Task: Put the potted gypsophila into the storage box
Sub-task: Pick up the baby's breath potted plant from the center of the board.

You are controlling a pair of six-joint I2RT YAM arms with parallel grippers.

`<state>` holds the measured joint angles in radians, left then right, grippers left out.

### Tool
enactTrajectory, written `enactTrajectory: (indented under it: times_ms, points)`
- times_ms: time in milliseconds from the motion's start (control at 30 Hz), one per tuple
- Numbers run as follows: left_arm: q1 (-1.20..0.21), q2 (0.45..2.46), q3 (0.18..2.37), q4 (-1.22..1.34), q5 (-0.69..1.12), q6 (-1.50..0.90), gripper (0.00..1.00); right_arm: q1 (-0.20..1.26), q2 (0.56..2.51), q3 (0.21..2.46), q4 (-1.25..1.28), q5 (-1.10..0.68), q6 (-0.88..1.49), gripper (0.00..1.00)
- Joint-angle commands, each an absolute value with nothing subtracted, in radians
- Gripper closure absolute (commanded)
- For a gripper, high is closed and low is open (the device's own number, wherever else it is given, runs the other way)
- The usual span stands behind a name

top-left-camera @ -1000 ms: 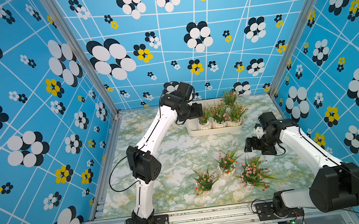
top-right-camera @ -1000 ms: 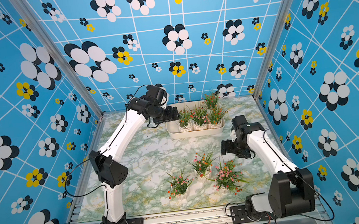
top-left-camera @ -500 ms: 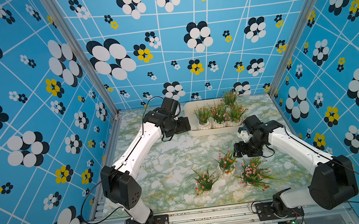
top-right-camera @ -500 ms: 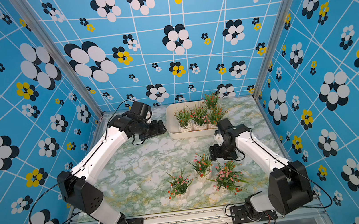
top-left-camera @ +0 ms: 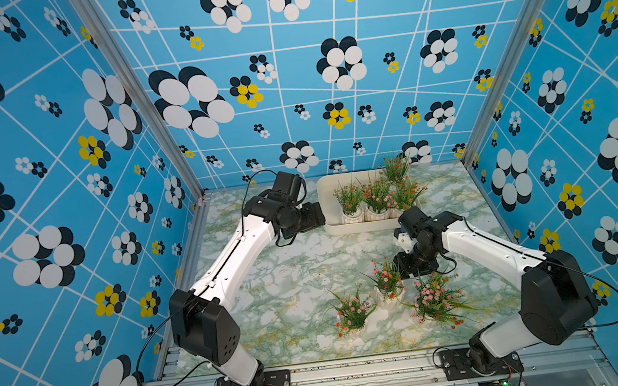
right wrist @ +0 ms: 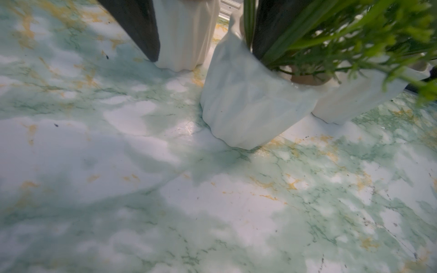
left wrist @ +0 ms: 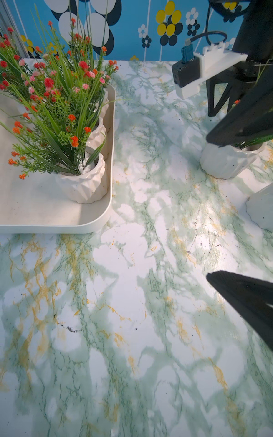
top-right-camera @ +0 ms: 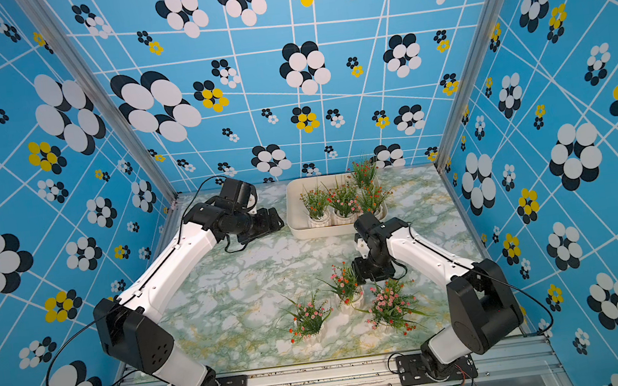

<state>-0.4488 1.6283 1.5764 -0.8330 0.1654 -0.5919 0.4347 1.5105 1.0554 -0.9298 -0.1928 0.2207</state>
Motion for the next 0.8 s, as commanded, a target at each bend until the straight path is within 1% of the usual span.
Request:
enactTrajectory:
  times_ms: [0,300,400,600,767]
  points:
    - [-0.443,1.618,1.554,-0.827,0.176,-0.6,0.14,0.443,1.545,1.044,-0.919,-0.163,0.233,0.42]
    - [-0.444,1.621,1.539,-0.822,0.175,-0.606,0.14,0.448,1.579,1.056,-0.879,-0.161,0.242,0.6]
    - [-0.443,1.621,1.537,-0.821,0.175,-0.607,0.14,0.45,1.581,1.068,-0.879,-0.165,0.242,0.72]
    - [-0.443,1.626,1.531,-0.817,0.179,-0.608,0.14,0.451,1.574,1.092,-0.895,-0.169,0.246,0.91]
    - [-0.443,1.628,1.525,-0.814,0.183,-0.608,0.14,0.45,1.555,1.132,-0.929,-0.175,0.255,0.98]
